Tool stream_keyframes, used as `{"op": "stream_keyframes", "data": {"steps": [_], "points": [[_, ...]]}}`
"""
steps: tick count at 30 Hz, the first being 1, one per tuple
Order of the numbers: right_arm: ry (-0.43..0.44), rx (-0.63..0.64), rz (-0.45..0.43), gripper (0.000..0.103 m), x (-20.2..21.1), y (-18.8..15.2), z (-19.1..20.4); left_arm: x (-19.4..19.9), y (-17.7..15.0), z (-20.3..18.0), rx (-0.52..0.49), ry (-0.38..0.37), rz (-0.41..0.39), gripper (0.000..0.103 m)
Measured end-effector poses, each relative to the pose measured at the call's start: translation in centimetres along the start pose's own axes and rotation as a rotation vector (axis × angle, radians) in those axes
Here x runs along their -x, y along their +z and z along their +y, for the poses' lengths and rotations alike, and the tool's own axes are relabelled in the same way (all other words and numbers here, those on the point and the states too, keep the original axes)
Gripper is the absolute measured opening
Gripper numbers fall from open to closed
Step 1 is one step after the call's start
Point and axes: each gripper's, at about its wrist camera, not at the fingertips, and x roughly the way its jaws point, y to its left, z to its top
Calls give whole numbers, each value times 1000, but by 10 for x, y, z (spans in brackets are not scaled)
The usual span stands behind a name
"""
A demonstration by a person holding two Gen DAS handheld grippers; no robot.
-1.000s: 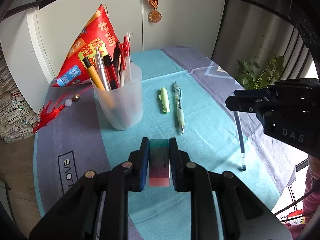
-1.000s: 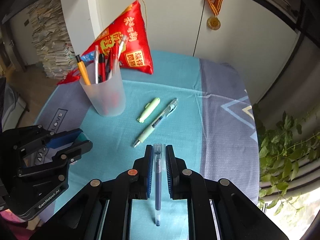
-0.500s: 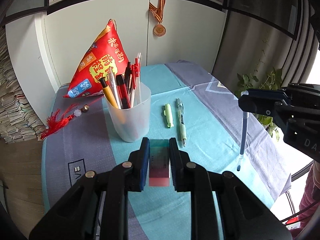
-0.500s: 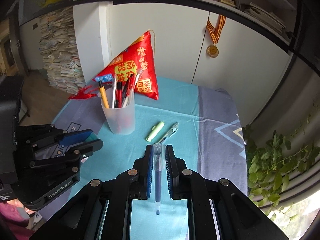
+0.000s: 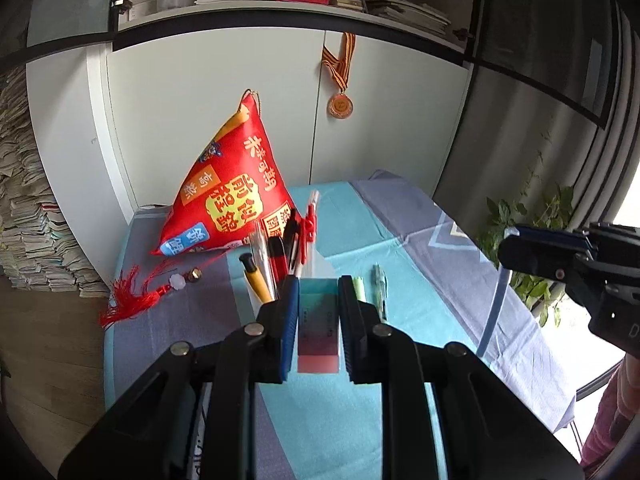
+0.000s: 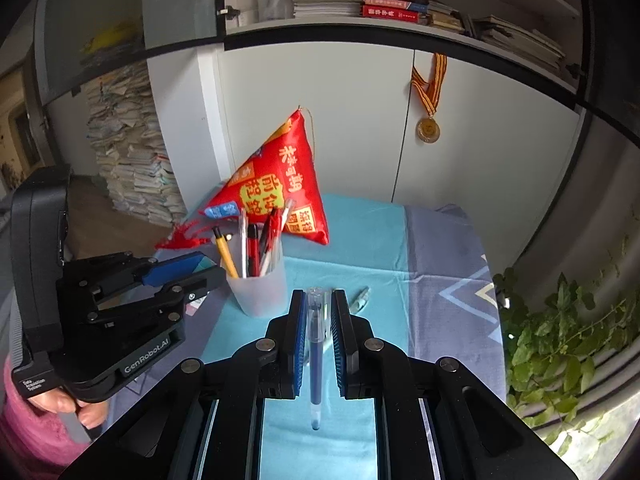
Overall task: Organize stationery
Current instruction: 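Carry the pink eraser and blue gel pen up to the frosted cup, then drop the pink eraser and blue gel pen into the frosted cup, open both grippers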
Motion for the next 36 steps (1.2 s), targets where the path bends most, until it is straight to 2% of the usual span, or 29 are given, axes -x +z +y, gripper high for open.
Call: {"op": "stream_keyframes", "data": {"steps": [6, 13, 15, 25, 34, 36], "points": [[30, -63, -15, 13, -8, 22, -5, -28, 24, 14, 81, -10, -9, 18], [40, -103, -37, 13, -9, 36, -9, -58, 12, 20, 99, 11, 22, 18], [38, -114, -43, 13, -10, 40, -12, -58, 10, 23, 95, 28, -4, 18], [69, -158, -93, 13, -12, 67, -10, -49, 6, 30, 126, -12, -72, 19], [95, -152, -100, 13, -29, 84, 6, -29, 8, 44, 152, -38, -81, 18], [97, -155, -103, 13, -33, 87, 9, -24, 7, 45, 152, -25, -83, 19]]}}
